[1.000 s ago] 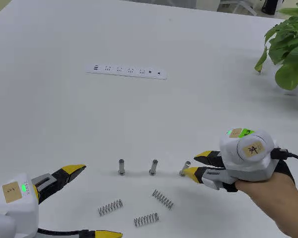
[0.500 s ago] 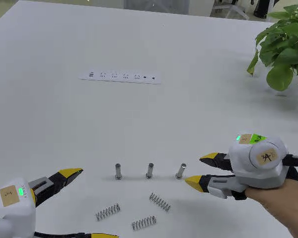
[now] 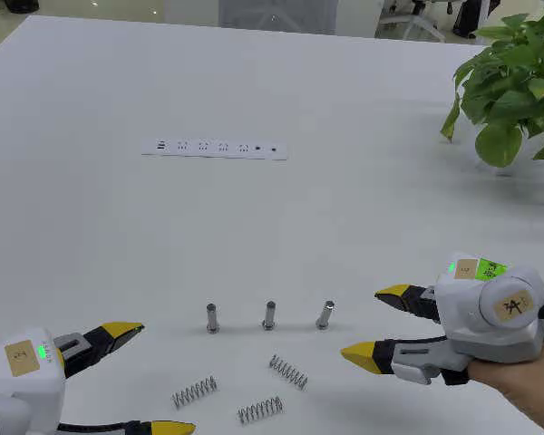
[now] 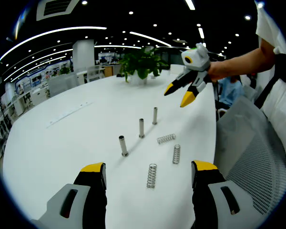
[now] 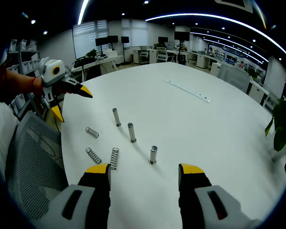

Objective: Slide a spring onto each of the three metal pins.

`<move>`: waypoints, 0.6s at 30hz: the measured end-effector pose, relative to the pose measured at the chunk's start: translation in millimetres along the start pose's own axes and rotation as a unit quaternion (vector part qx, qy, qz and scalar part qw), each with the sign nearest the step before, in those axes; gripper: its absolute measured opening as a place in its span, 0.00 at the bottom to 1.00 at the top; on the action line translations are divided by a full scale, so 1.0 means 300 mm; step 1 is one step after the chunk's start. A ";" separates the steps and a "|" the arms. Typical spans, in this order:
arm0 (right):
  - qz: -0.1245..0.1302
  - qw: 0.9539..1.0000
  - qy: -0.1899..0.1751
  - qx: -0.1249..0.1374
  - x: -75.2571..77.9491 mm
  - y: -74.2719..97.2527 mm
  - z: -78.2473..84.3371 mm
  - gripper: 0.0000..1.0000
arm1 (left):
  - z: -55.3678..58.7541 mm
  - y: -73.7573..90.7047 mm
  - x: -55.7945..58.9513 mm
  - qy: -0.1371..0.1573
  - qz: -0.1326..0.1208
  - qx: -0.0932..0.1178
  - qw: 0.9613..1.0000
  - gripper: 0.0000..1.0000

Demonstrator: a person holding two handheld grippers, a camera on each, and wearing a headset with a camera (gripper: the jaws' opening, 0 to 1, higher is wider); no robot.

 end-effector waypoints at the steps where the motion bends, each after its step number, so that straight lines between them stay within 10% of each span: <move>1: -0.001 1.000 0.000 0.000 -0.004 0.002 0.003 0.59 | 0.003 -0.003 -0.004 0.000 -0.002 -0.004 1.000 0.71; 18: -0.005 1.000 -0.005 -0.003 -0.040 0.028 0.046 0.64 | 0.081 -0.088 -0.014 -0.055 0.014 -0.141 0.988 0.37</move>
Point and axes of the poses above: the centre of the closed fingertips' face, and the gripper's own axes: y roughly backward along the fingers, x roughly to its right, z roughly out of its underside, the point moved 7 cm from there along y, roughly backward along the fingers, and after that the axes turned 7 degrees about y, right-handed, at the moved point
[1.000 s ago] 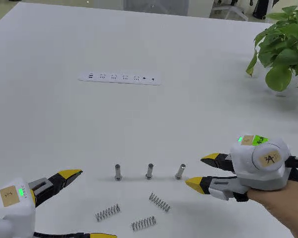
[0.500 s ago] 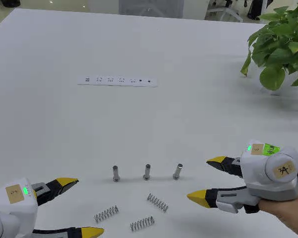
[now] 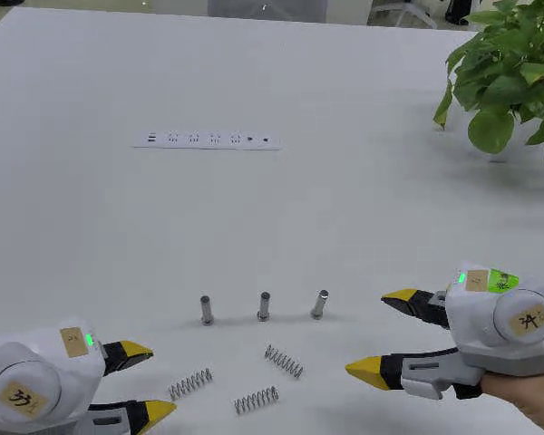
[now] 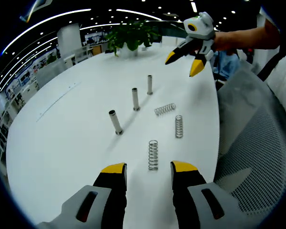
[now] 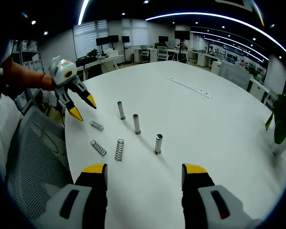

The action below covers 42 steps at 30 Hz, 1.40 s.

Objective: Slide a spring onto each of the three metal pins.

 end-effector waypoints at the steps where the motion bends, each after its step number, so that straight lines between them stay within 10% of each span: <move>1: 0.000 1.000 0.000 0.000 -0.001 0.001 0.000 0.64 | 0.005 -0.008 0.000 -0.004 0.002 -0.008 1.000 0.36; 13: 0.003 1.000 -0.007 -0.001 -0.006 0.006 0.010 0.64 | 0.025 -0.075 -0.001 -0.025 0.011 -0.063 0.998 0.20; 42: -0.002 1.000 -0.009 -0.003 -0.028 0.015 0.022 0.68 | 0.031 -0.098 0.003 -0.034 0.002 -0.073 0.997 0.10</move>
Point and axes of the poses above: the centre of the closed fingertips' face, and the gripper's own axes: y roughly backward along the fingers, x roughly to its right, z roughly out of its underside, the point moved 7 cm from there along y, roughly backward along the fingers, and after that the axes turned 7 degrees about y, right-handed, at the moved point
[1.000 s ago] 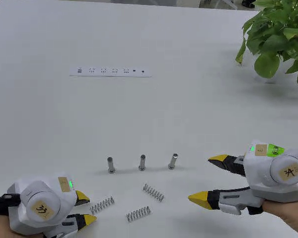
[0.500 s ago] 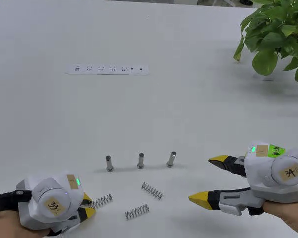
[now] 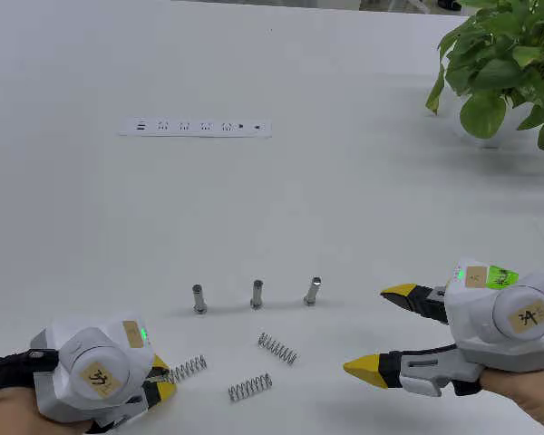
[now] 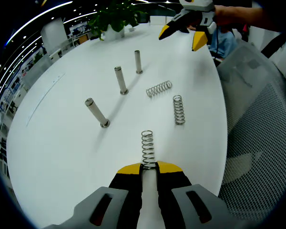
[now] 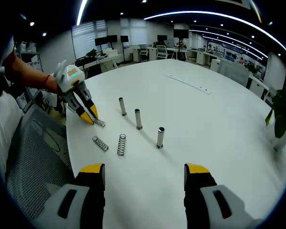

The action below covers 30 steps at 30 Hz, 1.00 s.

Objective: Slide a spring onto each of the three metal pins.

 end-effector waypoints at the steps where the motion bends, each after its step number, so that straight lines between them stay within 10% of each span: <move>1: -0.001 1.000 0.001 0.000 0.000 0.000 0.000 0.69 | 0.000 0.001 0.001 0.000 0.000 0.001 1.000 0.10; 14: -0.009 1.000 0.009 -0.003 0.002 0.004 0.012 0.75 | -0.011 0.035 0.012 0.034 0.002 0.036 0.999 0.10; 30: -0.014 0.999 0.010 0.027 -0.016 0.025 -0.049 0.75 | -0.092 0.148 0.051 0.077 0.002 0.128 0.989 0.10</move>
Point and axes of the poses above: the centre of the closed fingertips' face, and the gripper's own axes: y roughly backward along the fingers, x roughly to its right, z roughly out of its underside, the point moved 7 cm from there along y, roughly backward along the fingers, and after that the axes turned 7 degrees about y, right-handed, at the moved point
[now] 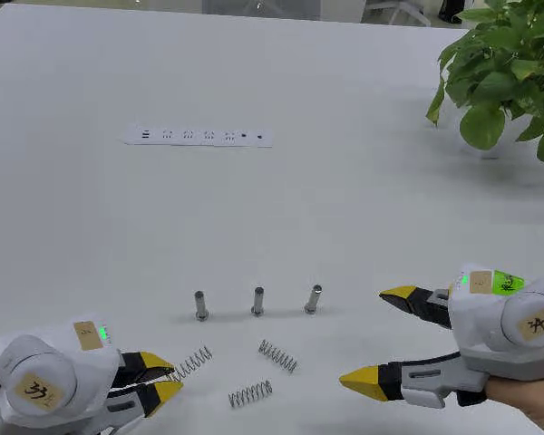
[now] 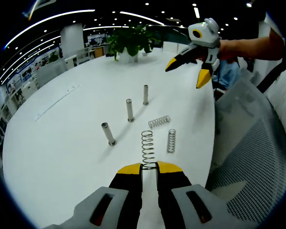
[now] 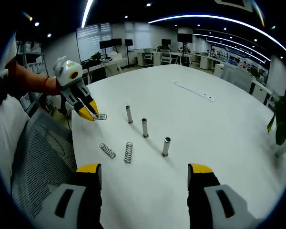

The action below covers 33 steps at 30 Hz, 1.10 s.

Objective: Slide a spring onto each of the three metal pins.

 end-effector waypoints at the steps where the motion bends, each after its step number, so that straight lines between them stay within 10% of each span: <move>1: -0.002 1.000 -0.002 0.006 -0.003 0.001 -0.009 0.74 | -0.006 0.004 0.000 0.002 0.000 0.007 1.000 0.10; 11: -0.028 0.994 -0.053 0.090 -0.071 -0.016 -0.160 0.67 | -0.087 0.034 0.030 0.022 0.009 0.073 0.997 0.10; 22: -0.072 0.976 -0.129 0.157 -0.148 -0.067 -0.272 0.52 | -0.170 0.046 0.091 0.031 0.026 0.129 0.991 0.10; 28: -0.096 0.952 -0.207 0.205 -0.159 -0.083 -0.312 0.38 | -0.207 0.052 0.112 0.044 0.034 0.160 0.986 0.10; 33: -0.096 0.947 -0.220 0.211 -0.154 -0.085 -0.322 0.31 | -0.229 0.053 0.124 0.049 0.037 0.176 0.982 0.10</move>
Point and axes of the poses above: the centre of the closed fingertips' face, and the gripper's own axes: y roughly backward along the fingers, x roughly to its right, z roughly out of its underside, the point moved 7 cm from there along y, roughly backward along the fingers, and after that the axes turned 7 degrees about y, right-handed, at the moved point
